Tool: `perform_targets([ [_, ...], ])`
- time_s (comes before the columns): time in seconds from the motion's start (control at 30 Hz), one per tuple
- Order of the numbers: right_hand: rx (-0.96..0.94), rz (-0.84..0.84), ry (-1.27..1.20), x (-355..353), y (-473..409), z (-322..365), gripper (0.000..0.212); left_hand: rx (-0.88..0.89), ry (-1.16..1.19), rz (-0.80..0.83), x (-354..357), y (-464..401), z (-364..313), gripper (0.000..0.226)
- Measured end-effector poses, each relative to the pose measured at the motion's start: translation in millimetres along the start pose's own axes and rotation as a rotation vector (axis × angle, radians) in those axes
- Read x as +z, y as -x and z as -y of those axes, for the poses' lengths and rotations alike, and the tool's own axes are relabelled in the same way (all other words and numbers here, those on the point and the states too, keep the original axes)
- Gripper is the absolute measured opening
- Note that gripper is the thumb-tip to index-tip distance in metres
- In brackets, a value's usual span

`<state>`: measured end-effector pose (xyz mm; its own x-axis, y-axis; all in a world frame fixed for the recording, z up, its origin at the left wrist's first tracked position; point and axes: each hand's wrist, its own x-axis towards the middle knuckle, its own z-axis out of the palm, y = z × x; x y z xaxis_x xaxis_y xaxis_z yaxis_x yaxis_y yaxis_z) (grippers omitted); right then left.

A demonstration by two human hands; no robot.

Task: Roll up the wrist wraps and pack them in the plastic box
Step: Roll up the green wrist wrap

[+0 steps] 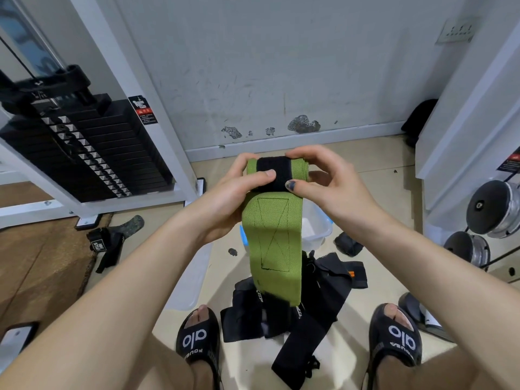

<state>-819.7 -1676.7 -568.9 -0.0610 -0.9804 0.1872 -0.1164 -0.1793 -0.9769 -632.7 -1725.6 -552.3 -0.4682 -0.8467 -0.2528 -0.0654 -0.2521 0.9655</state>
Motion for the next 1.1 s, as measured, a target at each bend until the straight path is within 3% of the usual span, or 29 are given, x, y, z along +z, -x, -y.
perform_targets([
  [0.17,0.223,0.036,-0.155,-1.0,-1.8,3.6,0.028,0.04,0.028,0.051,-4.7,-0.6,1.1,0.03],
  [0.43,0.096,-0.01,-0.09,-0.2,-1.3,0.9,0.031,0.011,0.094,0.027,1.2,-2.2,4.5,0.035],
  [0.63,-0.003,-0.044,0.02,2.4,2.1,-1.5,0.035,-0.095,-0.014,0.027,5.7,-3.2,7.3,0.071],
  [0.93,-0.009,-0.01,0.078,-0.8,3.9,2.7,0.033,-0.081,-0.012,-0.004,4.2,0.2,2.5,0.045],
  [1.1,0.142,-0.01,-0.104,1.6,3.6,10.2,0.016,-0.05,-0.023,-0.046,0.8,0.4,2.4,0.037],
])
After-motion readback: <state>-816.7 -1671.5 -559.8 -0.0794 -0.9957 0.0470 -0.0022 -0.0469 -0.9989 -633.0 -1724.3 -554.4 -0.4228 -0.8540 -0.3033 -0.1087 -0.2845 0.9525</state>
